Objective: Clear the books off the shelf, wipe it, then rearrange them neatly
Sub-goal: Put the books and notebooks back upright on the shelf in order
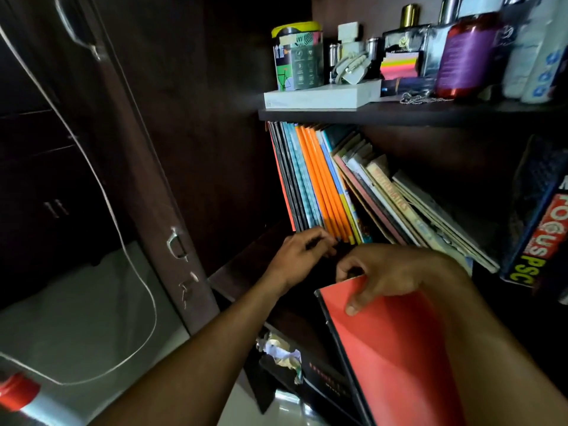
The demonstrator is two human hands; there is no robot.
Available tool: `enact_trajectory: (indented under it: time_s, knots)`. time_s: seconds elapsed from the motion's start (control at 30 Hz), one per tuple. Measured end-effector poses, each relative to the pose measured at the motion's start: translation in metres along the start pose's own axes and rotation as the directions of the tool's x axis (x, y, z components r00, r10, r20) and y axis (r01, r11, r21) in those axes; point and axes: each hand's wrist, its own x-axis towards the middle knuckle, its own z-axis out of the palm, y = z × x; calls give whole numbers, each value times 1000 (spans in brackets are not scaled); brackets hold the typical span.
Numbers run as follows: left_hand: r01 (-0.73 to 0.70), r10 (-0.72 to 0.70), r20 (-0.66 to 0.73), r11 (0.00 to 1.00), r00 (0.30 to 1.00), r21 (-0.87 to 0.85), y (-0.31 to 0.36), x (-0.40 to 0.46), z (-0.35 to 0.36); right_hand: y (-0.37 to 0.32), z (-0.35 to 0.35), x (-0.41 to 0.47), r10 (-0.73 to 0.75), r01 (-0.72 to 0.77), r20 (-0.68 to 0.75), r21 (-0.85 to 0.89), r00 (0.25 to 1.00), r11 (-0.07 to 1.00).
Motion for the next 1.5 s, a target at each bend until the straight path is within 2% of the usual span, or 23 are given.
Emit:
enact_trajectory:
  time_s: [0.07,0.13,0.2,0.27,0.33,0.4,0.47,0.5,0.57,0.63,0.7,0.8,0.87,0.97,1.03,1.07,1.13,1.17,1.2,1.27,1.33,1.4,1.5]
  knots:
    - [49,-49,13,998,999,-41,5,-4,0,7,-6,-8,6,-4,-53,36,999,999]
    - [87,-85,23,992,996,-89,14,-8,-3,14,-11,-13,6,11,-169,97,986,995]
    - [158,-153,45,975,987,-154,17,-11,-6,15,-19,-12,11,47,-440,122,898,991]
    - [212,-211,31,950,977,-228,18,-13,-10,7,-29,-10,-4,89,-699,86,715,992]
    - [244,-265,15,864,964,-440,13,-12,-10,-9,-32,-9,-53,69,-860,-21,508,997]
    - [207,-242,21,776,970,-596,7,-13,-15,-23,-25,-7,-138,-44,-933,-161,333,986]
    - [180,-199,44,741,979,-647,6,-13,-20,-22,-12,-1,-208,-109,-964,-227,166,968]
    - [173,-169,71,732,983,-659,5,-13,-23,-17,-6,1,-213,-120,-971,-225,107,967]
    - [204,-132,159,754,978,-624,8,-13,-25,-4,2,8,-197,-135,-978,-204,63,970]
    - [247,-107,256,749,961,-615,13,-19,-28,6,9,16,-178,-159,-981,-189,80,969]
    - [264,-110,275,739,955,-620,14,-17,-28,11,14,20,-144,-174,-988,-153,63,973]
    - [255,-143,226,749,964,-612,17,-20,-29,8,21,25,-162,-128,-986,-165,32,978]
    - [256,-174,190,724,966,-640,20,-29,-29,1,27,25,-244,-62,-970,-243,-16,968]
    - [153,-161,51,725,986,-671,28,-51,-40,-9,32,25,-336,-21,-938,-336,-79,942]
    - [18,-173,-153,719,973,-695,32,-61,-53,-12,33,27,-364,-24,-929,-363,-74,931]
    - [-58,-181,-272,727,945,-684,35,-65,-61,-11,34,29,-362,-15,-931,-362,-48,932]
    - [-173,-148,-482,810,864,-560,37,-68,-72,-7,38,38,-348,30,-935,-347,67,938]
    - [-194,-129,-540,844,832,-500,36,-68,-73,-3,41,42,-327,70,-930,-319,168,945]
    - [-195,-121,-575,868,809,-456,35,-69,-70,0,44,45,-292,110,-907,-271,304,956]
    - [-138,-140,-571,899,809,-415,25,-69,-58,9,51,52,-180,107,-787,-144,590,984]
    - [-32,-178,-548,936,817,-351,12,-68,-47,17,59,59,-101,53,-629,-94,771,994]
    - [87,-239,-554,954,797,-287,3,-63,-46,23,63,64,-95,29,-554,-127,827,991]
    - [139,-330,-621,931,711,-336,-5,-56,-51,25,63,68,-78,-6,-525,-157,848,988]
